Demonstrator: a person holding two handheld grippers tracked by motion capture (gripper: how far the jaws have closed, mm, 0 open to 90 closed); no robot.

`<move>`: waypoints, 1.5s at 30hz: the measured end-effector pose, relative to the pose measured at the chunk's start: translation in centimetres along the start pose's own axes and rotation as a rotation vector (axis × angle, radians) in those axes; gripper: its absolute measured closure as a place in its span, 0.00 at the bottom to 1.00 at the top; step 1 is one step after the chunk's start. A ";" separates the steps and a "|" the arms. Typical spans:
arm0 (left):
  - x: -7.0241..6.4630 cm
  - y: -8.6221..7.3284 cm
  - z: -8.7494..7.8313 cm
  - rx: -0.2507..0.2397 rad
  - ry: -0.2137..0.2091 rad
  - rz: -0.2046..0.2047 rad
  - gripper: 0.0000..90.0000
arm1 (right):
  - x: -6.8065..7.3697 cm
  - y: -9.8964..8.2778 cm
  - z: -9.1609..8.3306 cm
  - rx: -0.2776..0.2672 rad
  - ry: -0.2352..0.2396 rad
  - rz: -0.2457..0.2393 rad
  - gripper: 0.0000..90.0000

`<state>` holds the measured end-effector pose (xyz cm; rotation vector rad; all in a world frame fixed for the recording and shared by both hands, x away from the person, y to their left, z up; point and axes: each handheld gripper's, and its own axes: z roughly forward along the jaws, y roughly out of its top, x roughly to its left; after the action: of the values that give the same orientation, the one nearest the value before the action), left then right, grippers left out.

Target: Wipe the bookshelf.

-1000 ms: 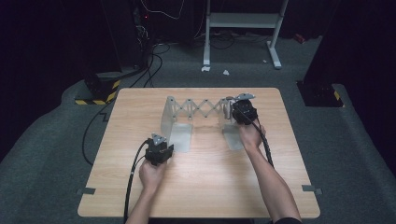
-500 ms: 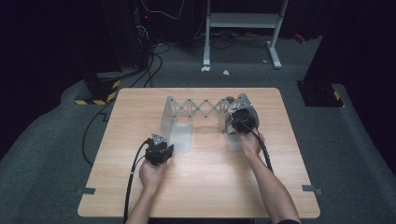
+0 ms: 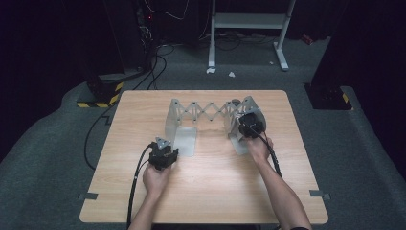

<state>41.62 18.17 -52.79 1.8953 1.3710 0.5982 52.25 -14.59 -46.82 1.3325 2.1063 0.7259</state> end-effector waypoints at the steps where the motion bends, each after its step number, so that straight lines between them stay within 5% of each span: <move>1: 0.0 0.0 0.0 0.000 0.001 0.000 0.69 | -0.1 0.3 -0.5 -0.021 0.004 0.005 0.86; 17: 0.0 0.0 0.0 0.001 -0.001 0.001 0.68 | -1.0 4.0 -4.9 -0.142 -0.013 -0.007 0.86; 33: 0.0 0.0 0.0 0.002 0.000 0.002 0.67 | -0.2 -0.5 0.3 0.016 0.017 -0.015 0.86; 45: 0.1 0.0 0.0 0.002 -0.005 -0.009 0.62 | 0.0 -2.3 1.8 0.079 0.035 -0.029 0.85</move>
<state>41.64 18.24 -52.80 1.8902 1.3766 0.5873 52.07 -15.14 -49.68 1.3361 2.1982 0.6650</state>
